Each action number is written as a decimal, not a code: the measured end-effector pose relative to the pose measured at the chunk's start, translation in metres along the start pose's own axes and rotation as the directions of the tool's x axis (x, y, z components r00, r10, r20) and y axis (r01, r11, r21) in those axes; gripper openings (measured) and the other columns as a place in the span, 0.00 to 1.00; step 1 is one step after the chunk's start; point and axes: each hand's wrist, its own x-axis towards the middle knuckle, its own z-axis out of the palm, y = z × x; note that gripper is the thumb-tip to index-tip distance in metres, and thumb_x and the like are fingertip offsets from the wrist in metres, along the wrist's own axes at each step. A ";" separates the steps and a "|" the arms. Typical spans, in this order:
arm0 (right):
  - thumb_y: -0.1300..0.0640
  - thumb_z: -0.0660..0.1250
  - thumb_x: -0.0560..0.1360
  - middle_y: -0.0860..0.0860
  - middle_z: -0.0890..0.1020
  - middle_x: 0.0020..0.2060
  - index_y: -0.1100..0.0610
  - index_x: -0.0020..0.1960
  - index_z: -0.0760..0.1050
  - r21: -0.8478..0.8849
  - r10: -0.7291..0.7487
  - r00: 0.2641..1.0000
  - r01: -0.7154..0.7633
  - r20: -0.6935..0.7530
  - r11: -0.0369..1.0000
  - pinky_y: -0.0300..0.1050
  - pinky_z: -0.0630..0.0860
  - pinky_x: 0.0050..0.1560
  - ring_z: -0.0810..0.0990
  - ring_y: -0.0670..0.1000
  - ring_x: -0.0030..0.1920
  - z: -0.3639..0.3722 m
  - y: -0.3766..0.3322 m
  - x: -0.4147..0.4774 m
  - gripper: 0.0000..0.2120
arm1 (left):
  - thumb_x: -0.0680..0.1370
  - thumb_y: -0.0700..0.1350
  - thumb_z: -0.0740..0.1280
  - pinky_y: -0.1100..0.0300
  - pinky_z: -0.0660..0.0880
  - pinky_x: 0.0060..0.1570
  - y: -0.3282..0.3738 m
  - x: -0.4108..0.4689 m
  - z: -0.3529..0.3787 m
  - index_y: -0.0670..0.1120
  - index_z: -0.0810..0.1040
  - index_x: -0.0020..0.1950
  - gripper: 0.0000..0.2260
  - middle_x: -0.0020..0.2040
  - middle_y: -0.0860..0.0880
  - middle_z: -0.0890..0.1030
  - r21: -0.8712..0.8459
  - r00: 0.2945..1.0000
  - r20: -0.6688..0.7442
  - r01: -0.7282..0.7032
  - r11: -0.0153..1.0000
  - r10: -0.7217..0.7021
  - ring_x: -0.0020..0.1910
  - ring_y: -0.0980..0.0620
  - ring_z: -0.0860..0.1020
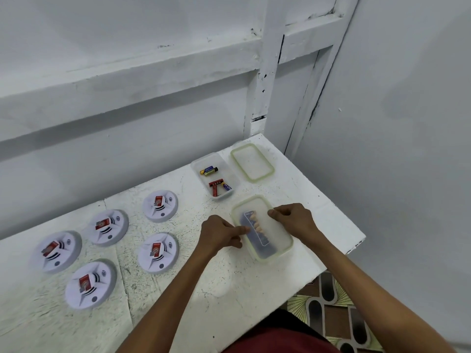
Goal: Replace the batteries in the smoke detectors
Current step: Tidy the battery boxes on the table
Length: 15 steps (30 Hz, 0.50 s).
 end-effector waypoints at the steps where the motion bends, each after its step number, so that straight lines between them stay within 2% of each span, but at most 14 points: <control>1: 0.45 0.74 0.72 0.44 0.86 0.46 0.52 0.50 0.86 -0.003 -0.010 1.000 0.010 -0.029 1.000 0.40 0.77 0.50 0.82 0.43 0.48 -0.001 -0.001 0.000 0.13 | 0.70 0.50 0.81 0.69 0.78 0.38 0.001 0.000 0.002 0.36 0.86 0.38 0.16 0.33 0.43 0.86 0.017 1.000 0.001 -0.015 1.000 0.015 0.34 0.52 0.86; 3: 0.45 0.77 0.70 0.42 0.86 0.42 0.51 0.45 0.87 0.035 0.008 0.998 -0.006 -0.056 0.999 0.38 0.77 0.48 0.82 0.40 0.46 -0.001 -0.001 -0.002 0.11 | 0.70 0.47 0.81 0.65 0.81 0.45 0.001 0.002 0.002 0.35 0.86 0.39 0.14 0.34 0.41 0.86 0.009 1.000 0.005 0.000 1.000 0.000 0.35 0.49 0.86; 6: 0.44 0.78 0.68 0.43 0.86 0.41 0.51 0.43 0.87 0.100 0.051 0.999 -0.050 -0.012 0.994 0.40 0.80 0.47 0.83 0.44 0.46 -0.003 0.001 0.002 0.11 | 0.69 0.38 0.81 0.49 0.84 0.49 0.001 0.009 -0.003 0.29 0.84 0.42 0.13 0.39 0.33 0.85 -0.133 0.995 0.087 0.064 0.989 -0.053 0.42 0.35 0.86; 7: 0.45 0.79 0.68 0.44 0.87 0.41 0.51 0.43 0.87 0.124 0.057 0.998 -0.058 0.016 0.991 0.44 0.82 0.48 0.84 0.47 0.46 -0.005 0.003 0.004 0.11 | 0.69 0.37 0.81 0.48 0.84 0.48 0.004 0.009 -0.004 0.28 0.83 0.43 0.13 0.40 0.32 0.85 -0.154 0.992 0.113 0.076 0.985 -0.059 0.43 0.33 0.86; 9: 0.46 0.78 0.69 0.47 0.87 0.43 0.52 0.45 0.86 0.174 0.067 0.995 -0.079 0.073 0.982 0.49 0.83 0.49 0.85 0.53 0.48 -0.009 0.004 0.007 0.11 | 0.71 0.39 0.80 0.56 0.84 0.42 0.007 0.006 -0.004 0.29 0.84 0.43 0.13 0.40 0.33 0.85 -0.109 0.988 0.140 0.076 0.991 -0.060 0.43 0.36 0.86; 11: 0.45 0.75 0.72 0.48 0.86 0.46 0.51 0.51 0.85 0.091 0.009 0.993 -0.020 0.119 0.996 0.47 0.83 0.48 0.84 0.53 0.50 -0.012 0.002 0.007 0.13 | 0.72 0.44 0.80 0.61 0.82 0.37 0.013 0.004 -0.007 0.32 0.85 0.46 0.15 0.40 0.36 0.86 0.012 0.985 0.150 0.090 0.996 -0.090 0.41 0.41 0.87; 13: 0.40 0.73 0.72 0.45 0.83 0.52 0.46 0.63 0.77 -0.086 -0.080 0.970 0.102 0.231 0.991 0.44 0.81 0.50 0.82 0.49 0.53 -0.017 -0.002 0.005 0.22 | 0.69 0.49 0.82 0.59 0.83 0.36 0.018 0.007 -0.008 0.34 0.80 0.53 0.23 0.46 0.39 0.86 0.120 0.987 0.115 0.101 0.988 -0.115 0.39 0.43 0.87; 15: 0.39 0.76 0.68 0.43 0.76 0.63 0.41 0.75 0.61 -0.182 -0.115 0.901 0.207 0.419 0.961 0.41 0.78 0.56 0.79 0.44 0.58 -0.025 -0.005 0.000 0.41 | 0.66 0.51 0.84 0.56 0.82 0.36 0.021 0.009 -0.008 0.40 0.70 0.62 0.34 0.54 0.43 0.80 0.244 0.999 0.033 -0.004 0.970 -0.005 0.42 0.44 0.86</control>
